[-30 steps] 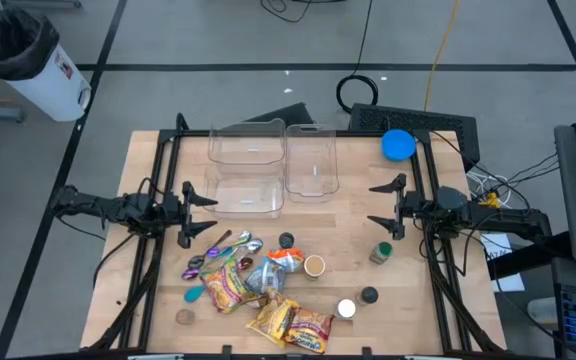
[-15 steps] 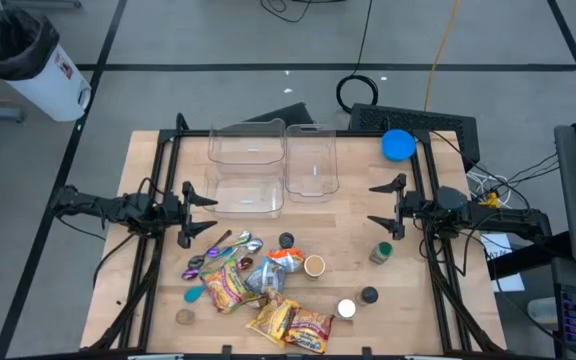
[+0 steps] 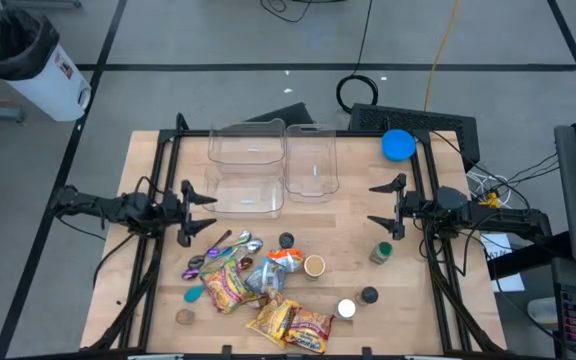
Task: Pick & Place Food Item
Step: Put the black spoon into the top left transparent bin
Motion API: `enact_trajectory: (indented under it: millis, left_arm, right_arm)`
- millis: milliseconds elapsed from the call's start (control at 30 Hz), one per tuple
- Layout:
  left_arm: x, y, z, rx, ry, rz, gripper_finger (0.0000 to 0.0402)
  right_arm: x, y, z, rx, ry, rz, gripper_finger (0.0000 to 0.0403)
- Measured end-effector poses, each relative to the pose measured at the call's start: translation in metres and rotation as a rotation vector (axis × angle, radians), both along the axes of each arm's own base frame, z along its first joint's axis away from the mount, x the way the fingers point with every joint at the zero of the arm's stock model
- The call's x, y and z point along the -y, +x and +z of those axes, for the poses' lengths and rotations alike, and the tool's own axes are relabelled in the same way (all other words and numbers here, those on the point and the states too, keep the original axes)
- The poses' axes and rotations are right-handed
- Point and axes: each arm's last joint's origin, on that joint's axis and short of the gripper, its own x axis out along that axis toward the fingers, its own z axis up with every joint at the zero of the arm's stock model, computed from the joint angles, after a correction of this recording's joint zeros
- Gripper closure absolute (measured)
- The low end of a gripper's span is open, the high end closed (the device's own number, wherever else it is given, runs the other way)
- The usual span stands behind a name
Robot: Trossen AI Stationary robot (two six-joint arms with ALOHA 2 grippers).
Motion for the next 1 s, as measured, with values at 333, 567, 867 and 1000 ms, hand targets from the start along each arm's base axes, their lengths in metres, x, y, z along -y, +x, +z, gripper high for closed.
enact_trajectory:
  millis: [333,567,867,1000]
  left_arm:
    - [-0.0003,-0.0009,0.0060,0.062,-0.015,0.005,0.0117]
    - [-0.0010,-0.0010,0.0063,0.067,-0.039,0.023,0.0117]
    - [-0.0010,-0.0010,0.0065,0.064,0.001,0.029,0.0117]
    - [-0.0010,-0.0011,0.0065,0.064,0.011,0.030,0.0117]
  right_arm:
    - [0.0000,0.0000,0.0000,0.000,0.000,0.000,0.0023]
    - [0.0000,0.0000,0.0000,0.000,0.000,0.000,0.0023]
    - [0.0000,0.0000,0.0000,0.000,0.000,0.000,0.0023]
    - [0.0000,0.0000,0.0000,0.000,0.000,0.000,0.0023]
